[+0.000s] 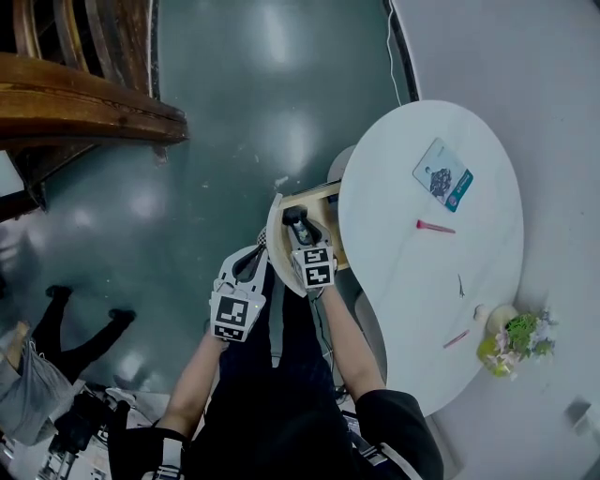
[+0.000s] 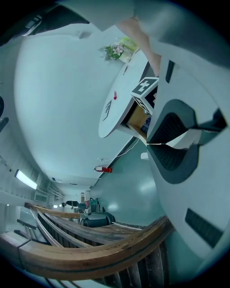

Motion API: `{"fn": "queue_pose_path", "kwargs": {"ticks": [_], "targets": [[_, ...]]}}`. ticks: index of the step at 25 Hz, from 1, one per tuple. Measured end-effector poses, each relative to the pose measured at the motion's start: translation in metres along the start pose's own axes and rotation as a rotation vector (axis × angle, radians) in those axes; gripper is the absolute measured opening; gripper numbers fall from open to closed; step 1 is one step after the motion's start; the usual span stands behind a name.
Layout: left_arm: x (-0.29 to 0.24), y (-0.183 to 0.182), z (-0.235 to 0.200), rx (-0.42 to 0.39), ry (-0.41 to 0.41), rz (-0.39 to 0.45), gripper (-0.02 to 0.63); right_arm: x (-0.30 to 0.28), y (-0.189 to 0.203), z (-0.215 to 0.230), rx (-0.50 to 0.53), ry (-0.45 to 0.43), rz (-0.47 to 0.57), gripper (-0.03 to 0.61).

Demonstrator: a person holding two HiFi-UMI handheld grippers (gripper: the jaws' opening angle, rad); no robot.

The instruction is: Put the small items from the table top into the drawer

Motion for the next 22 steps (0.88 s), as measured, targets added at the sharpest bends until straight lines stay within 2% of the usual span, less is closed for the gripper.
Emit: {"fn": "queue_pose_path", "kwargs": {"ticks": [13,22], "targets": [[0.026,-0.024,0.017,-0.028,-0.007,0.051,0.021,0.061,-0.022,-0.020,0.012,-0.007,0.068,0.158],[0.061,-0.067,0.041,-0.072,0.003,0.108,0.021,0.147,-0.073,-0.051,0.029,-0.022,0.210,0.138]]}}
Point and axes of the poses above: the fingertips, and each gripper's own axes: x backward along the fingers, z to its right, y out of its underside, the point moved 2 cm from there along x, backward along the fingers, and after that the axes turned 4 degrees about z, right-handed, at the moved point
